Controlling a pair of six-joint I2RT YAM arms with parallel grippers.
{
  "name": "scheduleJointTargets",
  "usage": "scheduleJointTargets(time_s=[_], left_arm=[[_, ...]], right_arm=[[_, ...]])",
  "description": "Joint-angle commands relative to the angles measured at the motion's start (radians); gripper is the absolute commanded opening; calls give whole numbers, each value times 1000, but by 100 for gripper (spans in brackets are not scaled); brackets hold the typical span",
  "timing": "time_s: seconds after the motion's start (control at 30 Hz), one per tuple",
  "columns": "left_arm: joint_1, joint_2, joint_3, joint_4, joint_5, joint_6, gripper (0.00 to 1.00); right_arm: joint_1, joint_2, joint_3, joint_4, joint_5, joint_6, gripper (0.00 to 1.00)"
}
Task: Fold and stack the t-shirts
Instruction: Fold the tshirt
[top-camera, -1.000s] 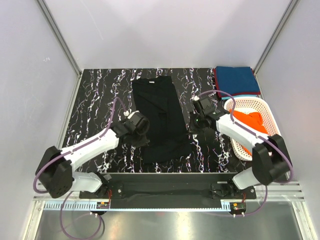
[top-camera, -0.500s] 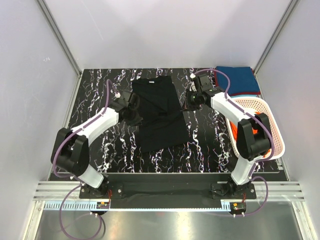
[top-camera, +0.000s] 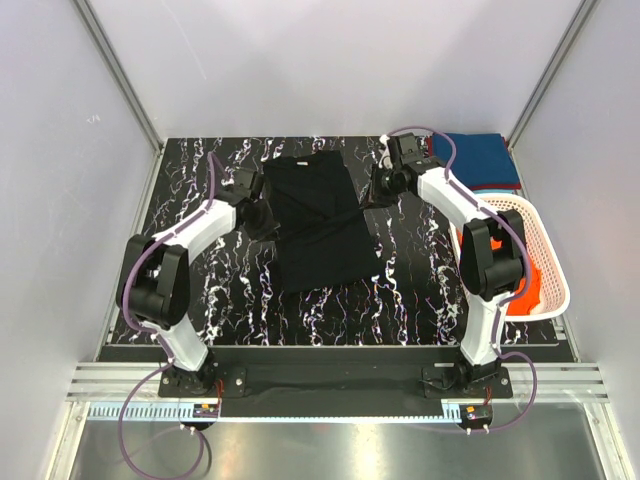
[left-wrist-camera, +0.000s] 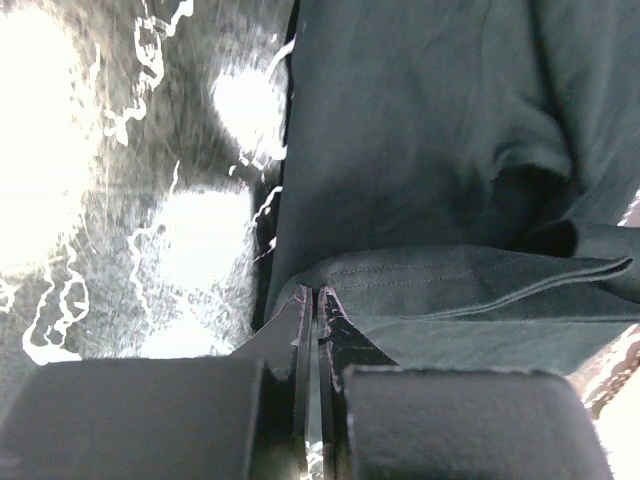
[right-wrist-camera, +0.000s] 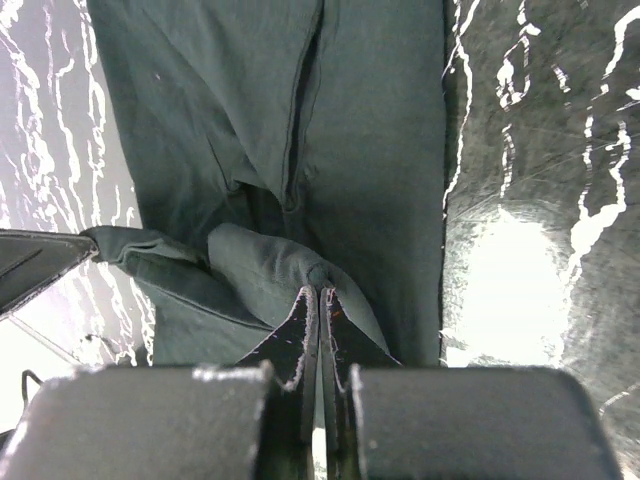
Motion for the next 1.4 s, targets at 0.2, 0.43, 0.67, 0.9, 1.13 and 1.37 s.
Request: scheduleJointTargets(time_s=[0.2,0.43,0.67,0.9,1.13,1.37], left_arm=[[29,59,113,34,68,13,0],[63,123,162,37,48,7,0],[94,179,197,46,65,16,0],[107,211,233,57,65,25,0],[143,225,259,52,50,56,32],[134,92,193,49,66,149,43]], right_arm=[[-24,67,178,-35,-60,-40,0],[-26,194,302,-70,-96,-64,0],[-38,280,376,-82,-69,-81,0],[-43,305,419,-91,-42,-73,0],[-52,273,394,-93,4,-41,29],[-56,95,216,-128,86,-29,41]])
